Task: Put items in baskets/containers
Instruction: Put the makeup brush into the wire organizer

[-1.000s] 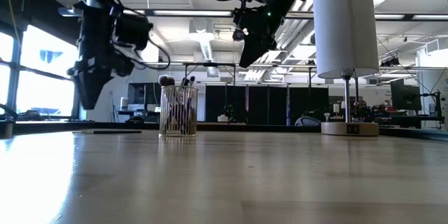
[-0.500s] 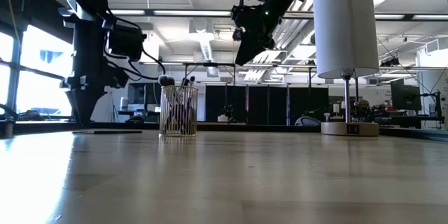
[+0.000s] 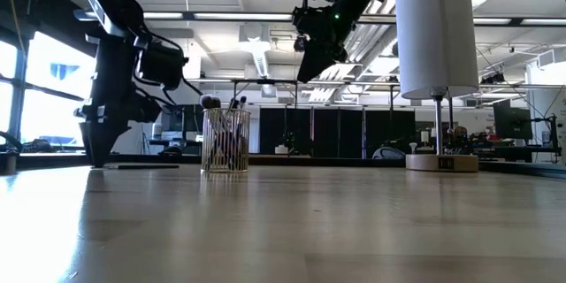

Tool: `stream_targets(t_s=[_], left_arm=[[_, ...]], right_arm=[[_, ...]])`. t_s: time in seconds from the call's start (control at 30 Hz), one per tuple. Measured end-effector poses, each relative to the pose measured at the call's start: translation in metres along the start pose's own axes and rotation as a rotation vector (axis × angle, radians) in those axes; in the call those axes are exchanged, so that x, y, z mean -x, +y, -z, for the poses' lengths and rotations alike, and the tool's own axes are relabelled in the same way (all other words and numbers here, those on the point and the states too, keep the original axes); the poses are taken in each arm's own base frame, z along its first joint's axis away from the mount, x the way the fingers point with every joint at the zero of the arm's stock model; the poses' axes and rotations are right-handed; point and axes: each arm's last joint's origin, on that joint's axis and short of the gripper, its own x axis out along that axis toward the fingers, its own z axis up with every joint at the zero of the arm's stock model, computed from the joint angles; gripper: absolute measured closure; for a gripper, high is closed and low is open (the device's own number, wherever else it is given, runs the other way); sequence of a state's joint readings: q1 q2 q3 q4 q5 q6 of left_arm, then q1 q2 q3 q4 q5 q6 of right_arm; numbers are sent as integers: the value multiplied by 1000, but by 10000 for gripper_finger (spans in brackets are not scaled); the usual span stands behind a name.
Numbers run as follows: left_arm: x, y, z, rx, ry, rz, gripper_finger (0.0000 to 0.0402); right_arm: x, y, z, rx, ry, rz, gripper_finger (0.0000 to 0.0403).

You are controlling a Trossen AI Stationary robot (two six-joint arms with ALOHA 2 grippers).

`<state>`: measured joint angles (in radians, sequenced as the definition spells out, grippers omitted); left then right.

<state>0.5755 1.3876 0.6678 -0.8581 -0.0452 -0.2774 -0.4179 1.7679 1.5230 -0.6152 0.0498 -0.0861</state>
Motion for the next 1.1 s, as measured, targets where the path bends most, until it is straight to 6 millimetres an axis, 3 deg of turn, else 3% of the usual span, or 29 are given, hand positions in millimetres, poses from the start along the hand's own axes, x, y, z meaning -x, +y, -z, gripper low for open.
stream_targets(t_s=[0.3, 0.5, 0.7, 0.87, 1.1], left_arm=[[-15, -2, -4, -19, 91, -6, 293], [-17, -3, -4, -28, 106, 26, 385], [-16, -4, -5, -12, 111, 23, 399], [7, 1, 0, 19, 158, -48, 401], [65, 4, 4, 51, 81, -14, 401]], right_arm=[[0, 0, 0, -27, 0, 0, 284], [0, 0, 0, -27, 1, 0, 284], [0, 0, 0, -28, 1, -1, 284], [0, 0, 0, -27, 1, -2, 284], [0, 0, 1, -17, 8, -3, 284]])
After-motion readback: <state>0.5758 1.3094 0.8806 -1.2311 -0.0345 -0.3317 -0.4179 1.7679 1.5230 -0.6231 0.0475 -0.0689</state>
